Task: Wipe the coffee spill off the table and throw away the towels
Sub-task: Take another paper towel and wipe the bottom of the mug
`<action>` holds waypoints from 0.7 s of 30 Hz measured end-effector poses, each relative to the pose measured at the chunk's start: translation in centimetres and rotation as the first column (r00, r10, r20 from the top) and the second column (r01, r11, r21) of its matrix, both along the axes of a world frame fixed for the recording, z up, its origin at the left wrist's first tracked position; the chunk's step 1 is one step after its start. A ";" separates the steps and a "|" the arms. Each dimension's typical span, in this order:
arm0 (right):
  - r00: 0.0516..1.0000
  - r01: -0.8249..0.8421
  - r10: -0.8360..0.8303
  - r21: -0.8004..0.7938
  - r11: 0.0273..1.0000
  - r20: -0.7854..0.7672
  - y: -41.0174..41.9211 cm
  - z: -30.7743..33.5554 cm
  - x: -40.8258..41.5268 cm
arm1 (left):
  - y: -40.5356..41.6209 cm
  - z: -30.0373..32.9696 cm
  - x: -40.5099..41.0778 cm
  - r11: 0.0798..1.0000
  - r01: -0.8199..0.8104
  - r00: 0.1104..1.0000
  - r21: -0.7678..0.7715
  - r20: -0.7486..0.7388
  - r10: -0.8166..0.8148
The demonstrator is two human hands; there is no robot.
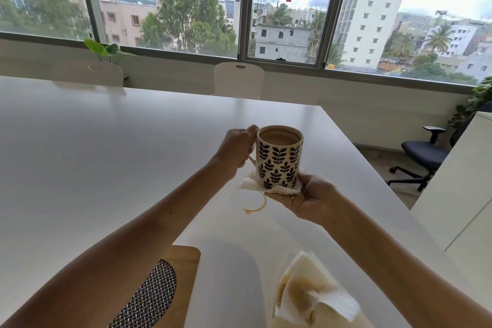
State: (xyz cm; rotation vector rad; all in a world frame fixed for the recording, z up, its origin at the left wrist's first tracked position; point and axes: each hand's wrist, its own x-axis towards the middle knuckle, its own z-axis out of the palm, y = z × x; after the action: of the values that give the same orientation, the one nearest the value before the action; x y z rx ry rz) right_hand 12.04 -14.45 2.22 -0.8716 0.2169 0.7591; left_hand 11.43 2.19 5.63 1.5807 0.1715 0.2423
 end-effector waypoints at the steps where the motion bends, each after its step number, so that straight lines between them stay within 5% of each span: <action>1: 1.000 0.017 -0.017 -0.016 1.000 0.017 -0.2 -0.2 0.2 | 0.0 -0.1 0.1 1.000 -0.004 1.000 0.001 0.001 0.004; 21: 0.979 0.195 -0.201 0.142 0.971 0.028 -2.1 -0.2 -1.6 | -1.0 -1.4 1.3 0.990 -0.139 0.982 0.010 0.129 0.137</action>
State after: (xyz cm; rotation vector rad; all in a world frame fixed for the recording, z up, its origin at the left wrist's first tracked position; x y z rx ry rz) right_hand 10.48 -16.55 2.01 -0.7215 0.2082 0.5622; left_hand 12.69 1.17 4.28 1.5686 0.1792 0.4537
